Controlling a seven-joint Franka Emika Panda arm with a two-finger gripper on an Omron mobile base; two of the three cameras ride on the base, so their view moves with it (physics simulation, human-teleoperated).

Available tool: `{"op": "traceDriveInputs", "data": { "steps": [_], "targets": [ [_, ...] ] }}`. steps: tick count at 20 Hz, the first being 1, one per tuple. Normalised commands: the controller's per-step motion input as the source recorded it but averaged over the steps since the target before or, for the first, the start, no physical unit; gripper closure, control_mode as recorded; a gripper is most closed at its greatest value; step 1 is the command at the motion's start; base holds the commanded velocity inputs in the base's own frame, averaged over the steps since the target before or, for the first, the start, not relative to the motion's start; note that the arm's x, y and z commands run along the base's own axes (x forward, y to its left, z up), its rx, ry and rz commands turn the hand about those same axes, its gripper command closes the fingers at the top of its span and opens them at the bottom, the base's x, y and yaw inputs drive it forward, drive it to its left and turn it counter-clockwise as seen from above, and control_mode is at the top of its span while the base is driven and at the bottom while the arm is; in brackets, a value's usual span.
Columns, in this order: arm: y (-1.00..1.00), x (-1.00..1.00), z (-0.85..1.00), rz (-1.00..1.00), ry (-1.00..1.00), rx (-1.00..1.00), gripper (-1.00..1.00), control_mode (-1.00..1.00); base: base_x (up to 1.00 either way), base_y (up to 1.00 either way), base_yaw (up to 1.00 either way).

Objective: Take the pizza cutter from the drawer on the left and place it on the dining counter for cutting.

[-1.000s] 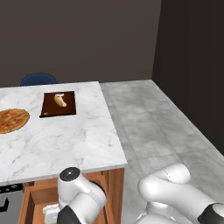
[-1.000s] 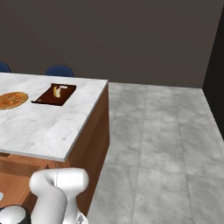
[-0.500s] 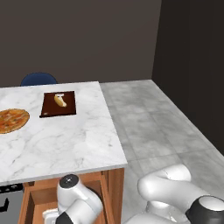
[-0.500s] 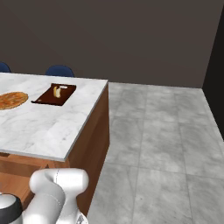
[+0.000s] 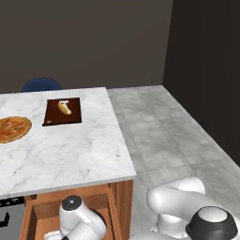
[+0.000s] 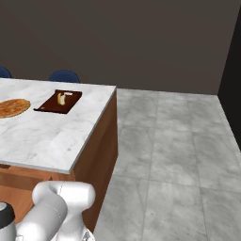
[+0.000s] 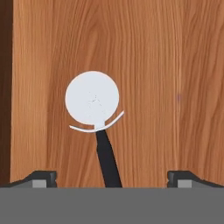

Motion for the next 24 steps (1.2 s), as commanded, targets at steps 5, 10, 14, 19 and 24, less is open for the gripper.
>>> {"op": "traceDriveInputs", "data": {
  "steps": [5, 10, 14, 19, 24],
  "targets": [
    [0.0, -0.06, -0.32, 0.01, 0.0, 0.0, -1.0, -1.0, 0.0, 0.0, 0.0],
    [0.05, -0.06, -0.34, 0.0, 0.0, 0.0, -1.0, -1.0, 0.0, 0.0, 0.0],
    [0.09, -0.09, -0.29, 0.0, 0.0, 0.0, -1.0, -1.0, 0.0, 0.0, 0.0],
    [0.04, -0.04, -0.19, 0.0, 0.0, 0.0, -1.0, -1.0, 0.0, 0.0, 0.0],
    [0.02, -0.02, -0.21, 0.0, 0.0, 0.0, -1.0, -1.0, 0.0, 0.0, 0.0]
  ]
}}
